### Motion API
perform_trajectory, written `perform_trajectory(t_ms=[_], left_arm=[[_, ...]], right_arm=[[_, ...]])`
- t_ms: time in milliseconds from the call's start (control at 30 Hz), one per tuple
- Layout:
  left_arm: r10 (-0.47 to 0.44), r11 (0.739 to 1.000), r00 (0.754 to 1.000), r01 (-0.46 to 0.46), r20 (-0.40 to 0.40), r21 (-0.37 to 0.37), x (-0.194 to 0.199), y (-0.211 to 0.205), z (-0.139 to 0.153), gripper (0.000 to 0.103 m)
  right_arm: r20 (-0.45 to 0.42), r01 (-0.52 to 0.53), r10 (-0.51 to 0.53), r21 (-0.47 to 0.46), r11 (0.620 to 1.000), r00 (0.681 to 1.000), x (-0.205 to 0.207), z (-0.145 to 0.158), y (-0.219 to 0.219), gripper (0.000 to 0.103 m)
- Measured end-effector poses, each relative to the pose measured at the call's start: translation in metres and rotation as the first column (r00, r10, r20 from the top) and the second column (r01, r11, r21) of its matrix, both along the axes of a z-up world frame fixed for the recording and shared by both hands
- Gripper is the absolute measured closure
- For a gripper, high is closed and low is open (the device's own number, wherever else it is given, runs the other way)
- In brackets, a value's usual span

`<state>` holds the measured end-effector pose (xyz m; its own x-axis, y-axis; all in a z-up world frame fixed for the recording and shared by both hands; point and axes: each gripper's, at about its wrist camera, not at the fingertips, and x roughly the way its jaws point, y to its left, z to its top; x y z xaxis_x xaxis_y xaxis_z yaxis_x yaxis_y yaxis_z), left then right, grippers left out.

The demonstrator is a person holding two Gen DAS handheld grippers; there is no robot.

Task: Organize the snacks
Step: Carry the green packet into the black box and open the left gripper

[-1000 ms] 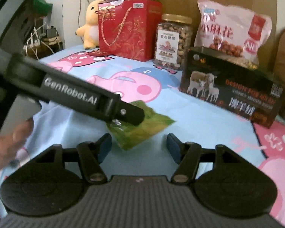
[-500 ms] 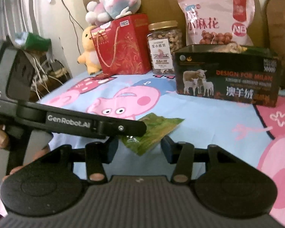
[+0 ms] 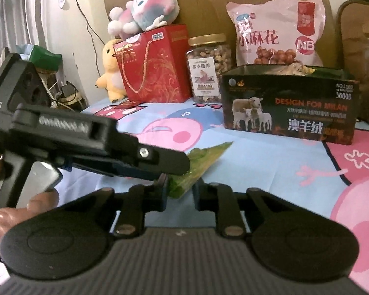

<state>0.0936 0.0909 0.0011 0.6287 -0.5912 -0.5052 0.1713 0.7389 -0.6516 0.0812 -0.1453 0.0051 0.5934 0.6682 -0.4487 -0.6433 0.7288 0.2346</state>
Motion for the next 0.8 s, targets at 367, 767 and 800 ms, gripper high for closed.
perform_trajectory(t_ms=[367, 767, 800], left_arm=[[-0.013, 0.997, 1.0, 0.013, 0.005, -0.079, 0.004, 0.0, 0.001, 0.031], [-0.071, 0.995, 0.996, 0.075, 0.058, -0.072, 0.026, -0.029, 0.02, 0.032], [-0.082, 0.994, 0.993, 0.088, 0.082, -0.067, 0.03, -0.032, 0.029, 0.032]], right_arm=[[-0.103, -0.007, 0.034, 0.246, 0.969, 0.994, 0.013, 0.003, -0.032, 0.094], [-0.297, 0.078, 0.078, 0.479, 0.874, 0.952, 0.037, -0.003, -0.069, 0.093], [-0.288, 0.08, 0.073, 0.485, 0.871, 0.955, 0.037, 0.003, -0.071, 0.093]])
